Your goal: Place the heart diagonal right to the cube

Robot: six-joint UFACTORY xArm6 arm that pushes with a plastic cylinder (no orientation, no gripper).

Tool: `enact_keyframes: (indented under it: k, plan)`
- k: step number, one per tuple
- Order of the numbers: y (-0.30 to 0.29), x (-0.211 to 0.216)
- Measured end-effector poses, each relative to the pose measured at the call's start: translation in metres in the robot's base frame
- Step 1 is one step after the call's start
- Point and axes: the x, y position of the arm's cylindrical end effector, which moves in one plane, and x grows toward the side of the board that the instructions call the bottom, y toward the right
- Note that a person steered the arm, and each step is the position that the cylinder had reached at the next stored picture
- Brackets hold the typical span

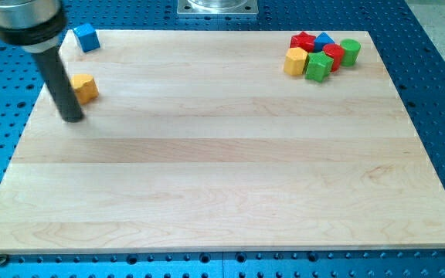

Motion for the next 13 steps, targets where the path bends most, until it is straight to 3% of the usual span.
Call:
enact_keyframes:
  k: [1, 2, 3, 5, 9, 10, 12, 13]
  plan:
    - [0.001, -0.028]
    - [0.056, -0.058]
    - [0.064, -0.05]
    - [0.078, -0.089]
    - [0.117, -0.1]
    - [0.117, -0.122]
    - [0.088, -0.125]
    - [0.116, -0.12]
